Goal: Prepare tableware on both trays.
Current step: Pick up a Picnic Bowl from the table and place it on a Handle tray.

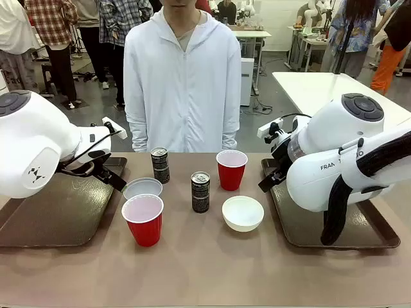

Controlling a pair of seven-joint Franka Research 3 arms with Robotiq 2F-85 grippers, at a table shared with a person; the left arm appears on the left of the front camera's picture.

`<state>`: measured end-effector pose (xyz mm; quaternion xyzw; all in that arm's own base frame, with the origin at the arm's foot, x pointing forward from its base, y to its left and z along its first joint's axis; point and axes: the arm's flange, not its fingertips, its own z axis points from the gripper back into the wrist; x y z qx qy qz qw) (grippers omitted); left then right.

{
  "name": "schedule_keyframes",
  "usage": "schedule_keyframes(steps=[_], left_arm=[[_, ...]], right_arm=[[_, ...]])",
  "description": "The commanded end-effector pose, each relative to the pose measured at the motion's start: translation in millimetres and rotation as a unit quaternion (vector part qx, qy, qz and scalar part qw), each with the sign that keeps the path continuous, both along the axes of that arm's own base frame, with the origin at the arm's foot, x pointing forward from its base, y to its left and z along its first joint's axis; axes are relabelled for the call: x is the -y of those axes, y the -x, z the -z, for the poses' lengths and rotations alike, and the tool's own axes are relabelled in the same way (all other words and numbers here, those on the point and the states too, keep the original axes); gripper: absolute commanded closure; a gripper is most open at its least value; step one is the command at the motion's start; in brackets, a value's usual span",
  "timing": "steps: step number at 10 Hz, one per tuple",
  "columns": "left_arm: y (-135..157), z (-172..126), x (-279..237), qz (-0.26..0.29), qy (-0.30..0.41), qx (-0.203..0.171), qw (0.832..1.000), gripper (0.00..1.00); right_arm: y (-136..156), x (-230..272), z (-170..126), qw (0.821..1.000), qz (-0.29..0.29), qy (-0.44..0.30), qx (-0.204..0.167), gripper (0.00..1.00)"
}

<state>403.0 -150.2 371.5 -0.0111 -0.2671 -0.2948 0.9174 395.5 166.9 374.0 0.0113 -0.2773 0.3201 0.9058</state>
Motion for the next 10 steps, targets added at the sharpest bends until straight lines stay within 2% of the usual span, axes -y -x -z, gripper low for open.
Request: schedule_keyframes(steps=[1, 10], left_arm=[[0.1, 0.0, 0.1, 0.000, 0.000, 0.000, 1.000, 0.00], [0.1, 0.0, 0.1, 0.000, 0.000, 0.000, 1.000, 0.00]], right_arm=[[0.0, 0.0, 0.0, 1.000, 0.000, 0.000, 0.000, 0.00], [0.0, 0.0, 0.0, 1.000, 0.000, 0.000, 0.000, 0.00]])
